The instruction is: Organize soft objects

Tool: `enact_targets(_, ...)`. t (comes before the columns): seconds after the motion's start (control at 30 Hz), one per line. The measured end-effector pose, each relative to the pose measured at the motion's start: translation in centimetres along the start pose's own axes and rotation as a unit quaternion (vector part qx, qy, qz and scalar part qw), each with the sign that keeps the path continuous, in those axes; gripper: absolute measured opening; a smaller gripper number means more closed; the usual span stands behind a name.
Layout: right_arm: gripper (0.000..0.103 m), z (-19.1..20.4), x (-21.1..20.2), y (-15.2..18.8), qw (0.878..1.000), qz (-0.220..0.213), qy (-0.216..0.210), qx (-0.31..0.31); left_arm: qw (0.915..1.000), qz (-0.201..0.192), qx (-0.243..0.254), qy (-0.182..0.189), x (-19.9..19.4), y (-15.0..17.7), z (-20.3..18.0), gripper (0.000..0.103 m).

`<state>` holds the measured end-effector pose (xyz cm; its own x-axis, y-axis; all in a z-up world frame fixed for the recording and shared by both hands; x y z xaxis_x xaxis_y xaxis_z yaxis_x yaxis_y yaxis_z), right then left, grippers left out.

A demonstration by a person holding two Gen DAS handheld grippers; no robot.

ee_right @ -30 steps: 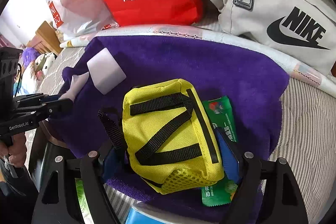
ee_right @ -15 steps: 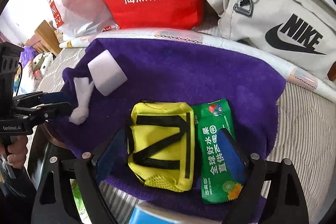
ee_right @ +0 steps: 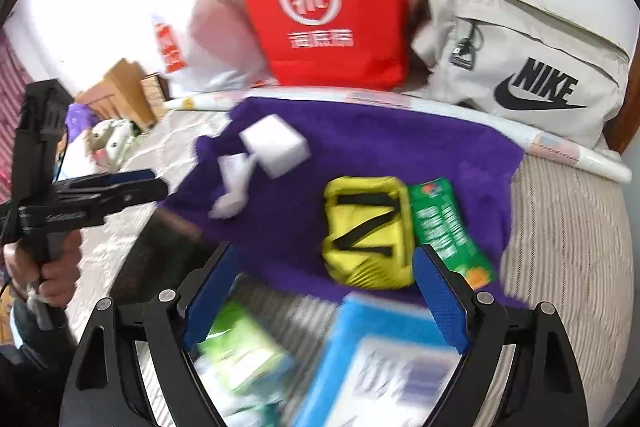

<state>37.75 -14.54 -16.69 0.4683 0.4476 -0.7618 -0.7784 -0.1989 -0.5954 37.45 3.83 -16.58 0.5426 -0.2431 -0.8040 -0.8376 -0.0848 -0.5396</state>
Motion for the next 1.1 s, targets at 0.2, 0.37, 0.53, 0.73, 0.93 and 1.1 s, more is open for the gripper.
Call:
enact_targets(0.2, 0.047, 5.0, -0.5, 2.7, 0.999, 0.008, -0.025, -0.027, 0.9999, -0.010, -0.009, 0.004, -2.9, 2.1, 0.8, 0.063)
enact_targets(0.37, 0.045, 7.5, 1.3, 4.5, 0.998, 0.038, -0.042, -0.019, 0.9996, -0.025, -0.011, 0.005, -5.1, 3.1, 1.8, 0.063)
enact_targets(0.53, 0.042, 7.5, 2.9, 5.0, 0.998, 0.053, -0.023, 0.005, 0.9992, -0.028, -0.018, 0.023, -6.4, 4.2, 2.7, 0.063)
enact_targets(0.73, 0.027, 7.6, 5.1, 5.4, 0.997, 0.071, -0.006, 0.008, 0.9989, -0.029, -0.024, 0.028, -6.6, 5.3, 4.0, 0.063)
enact_targets(0.93, 0.013, 7.8, 7.4, 5.3, 0.996, 0.088, 0.012, -0.007, 0.9989, -0.019, -0.028, 0.032, -5.9, 6.1, 4.9, 0.063)
enact_targets(1.1, 0.006, 8.4, 6.3, 5.0, 0.998, 0.065, -0.001, -0.020, 0.9988, -0.012, -0.034, 0.033, -5.6, 6.7, 5.1, 0.063)
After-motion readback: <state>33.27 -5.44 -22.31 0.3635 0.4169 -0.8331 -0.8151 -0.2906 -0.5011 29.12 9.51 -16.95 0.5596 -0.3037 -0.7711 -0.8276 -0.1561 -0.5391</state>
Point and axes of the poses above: each gripper's, at about its wrist camera, not at the fingertips, and x roughly the way its jaws point, z to its left, y to its underside, the point moved 9 cm from there along x, roughly the way its jaws point, and after that the axes turned 2 degrees about -z, right-handed, at the moved point
